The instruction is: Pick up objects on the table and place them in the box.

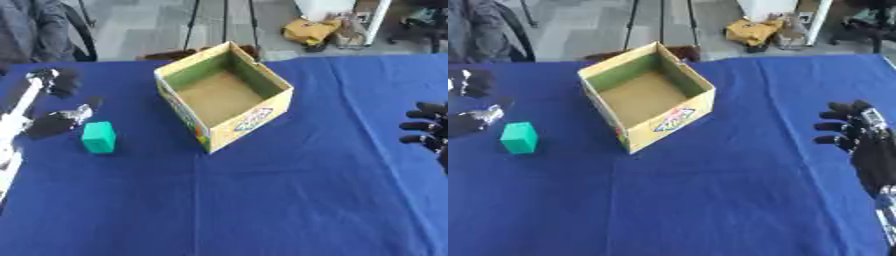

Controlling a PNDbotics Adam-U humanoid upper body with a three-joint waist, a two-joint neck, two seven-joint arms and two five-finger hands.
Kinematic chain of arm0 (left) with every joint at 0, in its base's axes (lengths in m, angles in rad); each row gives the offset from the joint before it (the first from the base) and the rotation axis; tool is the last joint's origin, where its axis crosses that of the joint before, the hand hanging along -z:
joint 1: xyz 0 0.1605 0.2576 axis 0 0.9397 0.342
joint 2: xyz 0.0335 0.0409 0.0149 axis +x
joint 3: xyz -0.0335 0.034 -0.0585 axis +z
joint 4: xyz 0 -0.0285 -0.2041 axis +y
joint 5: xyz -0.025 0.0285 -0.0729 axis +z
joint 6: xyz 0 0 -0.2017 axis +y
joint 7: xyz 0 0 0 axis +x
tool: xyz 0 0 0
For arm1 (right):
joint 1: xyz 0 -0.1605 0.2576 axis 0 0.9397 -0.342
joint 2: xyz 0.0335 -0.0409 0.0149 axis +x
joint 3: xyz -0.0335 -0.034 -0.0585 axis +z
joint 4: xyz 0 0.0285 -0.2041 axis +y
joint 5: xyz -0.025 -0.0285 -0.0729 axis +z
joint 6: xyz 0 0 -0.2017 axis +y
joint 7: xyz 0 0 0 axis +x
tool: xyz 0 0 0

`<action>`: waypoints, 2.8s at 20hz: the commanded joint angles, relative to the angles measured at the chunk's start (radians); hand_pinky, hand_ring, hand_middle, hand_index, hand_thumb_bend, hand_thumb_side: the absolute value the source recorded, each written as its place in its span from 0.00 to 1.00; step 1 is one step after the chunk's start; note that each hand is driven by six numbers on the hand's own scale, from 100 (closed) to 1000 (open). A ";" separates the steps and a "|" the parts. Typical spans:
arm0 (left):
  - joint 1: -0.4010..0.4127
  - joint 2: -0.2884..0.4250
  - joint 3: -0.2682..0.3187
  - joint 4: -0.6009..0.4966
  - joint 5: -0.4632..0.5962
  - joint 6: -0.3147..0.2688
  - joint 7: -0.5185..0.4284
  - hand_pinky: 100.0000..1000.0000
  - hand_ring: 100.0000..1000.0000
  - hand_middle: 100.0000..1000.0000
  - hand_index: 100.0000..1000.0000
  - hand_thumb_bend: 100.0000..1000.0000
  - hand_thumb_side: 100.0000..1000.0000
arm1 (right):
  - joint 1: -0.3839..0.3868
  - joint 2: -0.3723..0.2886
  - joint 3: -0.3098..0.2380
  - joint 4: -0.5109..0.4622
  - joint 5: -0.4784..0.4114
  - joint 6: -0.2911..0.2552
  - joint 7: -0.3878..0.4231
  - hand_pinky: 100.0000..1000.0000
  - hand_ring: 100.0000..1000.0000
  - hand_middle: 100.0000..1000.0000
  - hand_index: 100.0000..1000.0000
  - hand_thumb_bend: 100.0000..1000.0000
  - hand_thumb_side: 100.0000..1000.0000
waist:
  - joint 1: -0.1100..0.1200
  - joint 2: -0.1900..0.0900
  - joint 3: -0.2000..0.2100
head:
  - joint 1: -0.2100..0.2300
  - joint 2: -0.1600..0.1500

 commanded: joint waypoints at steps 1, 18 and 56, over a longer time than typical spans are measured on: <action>-0.071 0.096 -0.029 0.043 -0.152 -0.034 -0.103 0.65 0.64 0.60 0.77 0.50 0.11 | -0.004 -0.026 -0.002 -0.012 0.008 0.000 0.005 0.57 0.66 0.66 0.80 0.00 0.89 | 0.002 -0.018 -0.002 | 0.004 -0.009; -0.361 0.036 -0.131 0.535 -0.380 -0.264 -0.391 0.65 0.64 0.59 0.77 0.56 0.24 | -0.001 -0.025 0.005 -0.007 0.011 0.002 0.015 0.57 0.66 0.66 0.80 0.00 0.90 | 0.002 -0.023 -0.014 | 0.007 -0.012; -0.371 0.072 -0.132 0.505 -0.315 -0.304 -0.583 0.64 0.60 0.56 0.74 0.55 0.34 | 0.002 -0.027 0.004 -0.005 0.012 0.000 0.015 0.57 0.66 0.66 0.80 0.00 0.89 | -0.002 -0.027 -0.010 | 0.006 -0.017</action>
